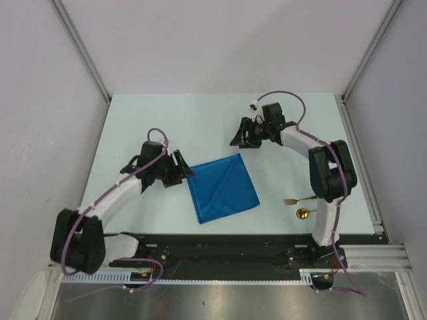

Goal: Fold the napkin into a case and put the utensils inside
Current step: Pick up the upper triangle-folded napkin from the center of the board.

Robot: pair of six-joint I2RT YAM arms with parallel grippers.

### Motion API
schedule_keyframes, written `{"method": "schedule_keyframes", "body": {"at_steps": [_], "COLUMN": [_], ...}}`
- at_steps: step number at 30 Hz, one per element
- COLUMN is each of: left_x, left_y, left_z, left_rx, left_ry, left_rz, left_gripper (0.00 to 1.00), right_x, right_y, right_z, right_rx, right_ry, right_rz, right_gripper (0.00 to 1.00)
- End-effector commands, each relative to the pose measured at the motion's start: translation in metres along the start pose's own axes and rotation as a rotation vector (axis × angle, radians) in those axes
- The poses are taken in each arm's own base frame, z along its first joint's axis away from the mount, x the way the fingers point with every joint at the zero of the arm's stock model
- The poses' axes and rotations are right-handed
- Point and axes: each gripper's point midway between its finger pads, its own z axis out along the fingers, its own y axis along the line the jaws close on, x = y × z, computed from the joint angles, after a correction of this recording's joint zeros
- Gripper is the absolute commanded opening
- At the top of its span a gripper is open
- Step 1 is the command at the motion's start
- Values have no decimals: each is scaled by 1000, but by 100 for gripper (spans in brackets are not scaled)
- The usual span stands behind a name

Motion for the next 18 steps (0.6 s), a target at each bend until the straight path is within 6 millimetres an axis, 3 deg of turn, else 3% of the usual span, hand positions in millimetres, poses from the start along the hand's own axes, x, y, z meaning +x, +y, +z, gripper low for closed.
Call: {"method": "schedule_keyframes", "body": {"at_steps": [1,2,3,4,6,7,9,12,17,18], "left_x": [-33,-34,-46,-48,-49,-50,-51,-52,-48,-48], "left_y": [18,33,29,32,32,32,35,38,45,46], "left_z": [16,29,31,36,49,52,61,68,69,68], "left_rx": [-127,-200,-200,-211,-199,-203,-210,-219,-237,-237], "left_ry": [30,59,43,49,81,87,92,88,80,79], "left_rz": [44,39,59,57,46,41,17,6,-21,-29], "left_gripper": [71,71,71,71,69,68,66,65,63,63], "right_x": [17,26,43,58,77,103,115,143,183,192], "right_y": [41,48,38,57,61,74,79,98,137,137], "right_z": [-46,-48,-47,-48,-46,-40,-38,-29,-16,-9], "right_rx": [52,56,112,103,150,153,230,306,308,312], "right_ry": [-29,-29,-13,-7,2,44,22,20,31,55], "right_rz": [-147,-175,-178,-224,-265,-316,-373,-463,-604,-612], "right_gripper": [69,76,79,81,84,86,87,85,73,70]}}
